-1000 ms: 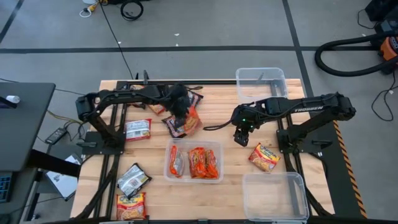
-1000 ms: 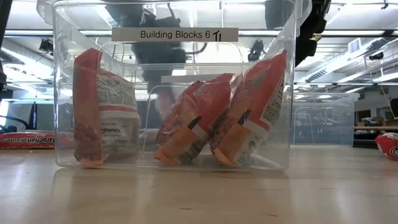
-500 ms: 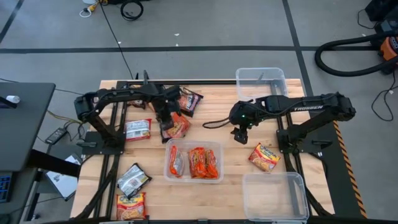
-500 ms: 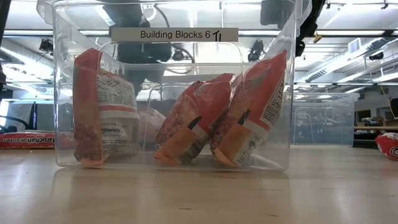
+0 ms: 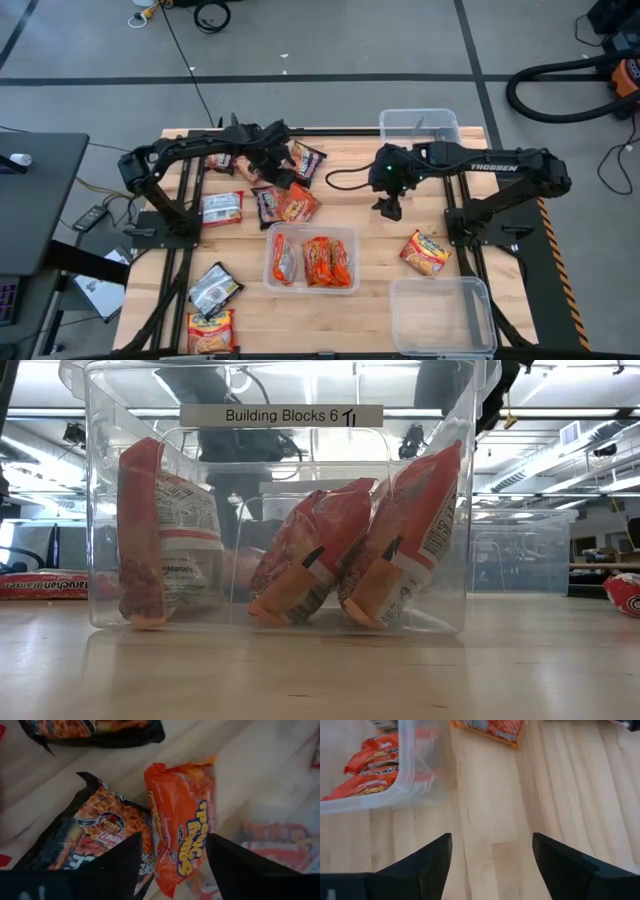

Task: Sort Maruchan noodles
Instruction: Put the orange noodle pack into the bottom left transparent bin, then adjust the bottom left transparent bin, then put the black noodle pack into the top transparent bin

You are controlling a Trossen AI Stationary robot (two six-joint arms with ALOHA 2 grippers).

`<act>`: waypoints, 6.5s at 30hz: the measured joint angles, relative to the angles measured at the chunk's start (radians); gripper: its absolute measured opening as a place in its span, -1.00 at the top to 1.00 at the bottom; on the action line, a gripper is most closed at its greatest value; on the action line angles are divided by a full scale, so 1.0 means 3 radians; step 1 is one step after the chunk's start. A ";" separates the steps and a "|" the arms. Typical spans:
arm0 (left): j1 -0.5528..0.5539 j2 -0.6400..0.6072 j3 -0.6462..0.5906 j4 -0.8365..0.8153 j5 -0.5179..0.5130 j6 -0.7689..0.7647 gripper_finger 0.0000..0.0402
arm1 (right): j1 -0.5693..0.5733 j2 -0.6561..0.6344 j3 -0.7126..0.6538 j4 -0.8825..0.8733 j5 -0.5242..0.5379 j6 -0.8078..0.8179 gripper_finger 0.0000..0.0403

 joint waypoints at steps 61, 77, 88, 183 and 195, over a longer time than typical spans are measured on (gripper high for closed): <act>-0.1394 -0.0644 0.1291 -0.0509 -0.1661 0.3674 0.95 | 0.0314 -0.0662 0.0135 -0.0096 0.0752 -0.0638 -0.28; -0.2817 -0.0626 0.0777 0.0061 -0.2610 0.5792 0.95 | 0.0416 -0.0719 0.0135 0.0668 0.1519 -0.0069 -0.24; -0.3167 -0.0629 0.0294 0.0638 -0.2564 0.5533 0.95 | 0.0495 -0.0719 0.0135 0.0738 0.1559 0.0666 -0.24; -0.1355 -0.1686 -0.1047 -0.0524 -0.1723 -0.0111 0.49 | 0.0757 -0.0186 0.0128 0.0376 0.0954 0.1871 -0.23; -0.1077 -0.1659 -0.1928 0.0722 -0.1266 -0.1857 0.17 | -0.0015 0.0156 0.0129 0.1065 -0.0147 0.0645 -0.23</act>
